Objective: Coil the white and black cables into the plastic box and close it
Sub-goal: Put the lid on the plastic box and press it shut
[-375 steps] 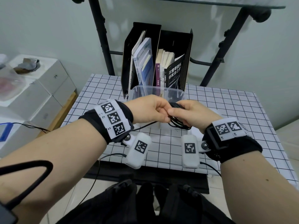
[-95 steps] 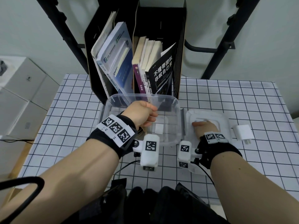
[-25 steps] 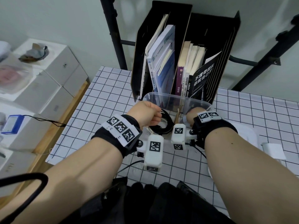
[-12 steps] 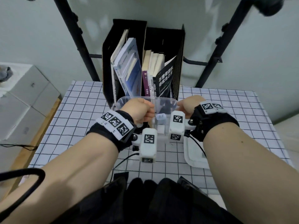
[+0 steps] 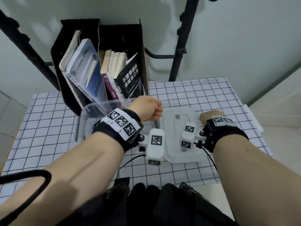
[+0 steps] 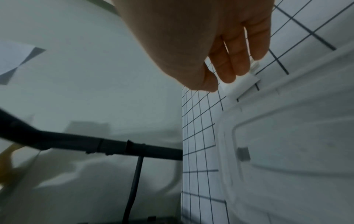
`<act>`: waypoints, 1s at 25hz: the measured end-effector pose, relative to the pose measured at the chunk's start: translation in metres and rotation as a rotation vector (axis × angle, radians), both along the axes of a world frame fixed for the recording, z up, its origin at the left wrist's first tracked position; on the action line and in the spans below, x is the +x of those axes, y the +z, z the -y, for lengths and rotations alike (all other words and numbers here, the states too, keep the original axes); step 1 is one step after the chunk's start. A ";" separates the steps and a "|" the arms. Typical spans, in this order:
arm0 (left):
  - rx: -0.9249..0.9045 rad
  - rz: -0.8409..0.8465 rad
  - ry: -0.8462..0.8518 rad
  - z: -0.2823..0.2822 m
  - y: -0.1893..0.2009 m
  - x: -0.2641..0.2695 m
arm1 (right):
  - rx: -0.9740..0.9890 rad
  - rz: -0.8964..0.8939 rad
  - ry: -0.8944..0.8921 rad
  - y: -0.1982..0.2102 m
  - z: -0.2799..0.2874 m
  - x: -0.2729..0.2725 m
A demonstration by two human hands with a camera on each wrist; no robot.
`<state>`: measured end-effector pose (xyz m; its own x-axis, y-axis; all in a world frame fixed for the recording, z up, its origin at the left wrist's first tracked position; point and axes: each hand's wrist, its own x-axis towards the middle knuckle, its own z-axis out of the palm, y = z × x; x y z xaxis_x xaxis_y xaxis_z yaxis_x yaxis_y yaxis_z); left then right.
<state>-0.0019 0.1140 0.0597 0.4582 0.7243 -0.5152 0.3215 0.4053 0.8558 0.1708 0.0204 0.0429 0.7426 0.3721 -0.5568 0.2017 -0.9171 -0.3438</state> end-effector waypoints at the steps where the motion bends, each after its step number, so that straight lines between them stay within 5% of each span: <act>1: -0.002 -0.001 -0.022 0.000 -0.001 0.010 | 0.012 0.008 0.001 -0.003 0.003 0.007; 4: -0.020 -0.004 -0.070 0.000 -0.003 0.039 | 0.057 -0.059 -0.033 -0.023 0.004 0.035; 12: 0.002 -0.066 -0.097 -0.012 -0.018 0.075 | 0.114 0.094 -0.091 -0.079 -0.006 0.076; 25: -0.022 -0.099 -0.106 -0.024 -0.028 0.098 | -0.049 0.130 -0.027 -0.115 -0.021 0.089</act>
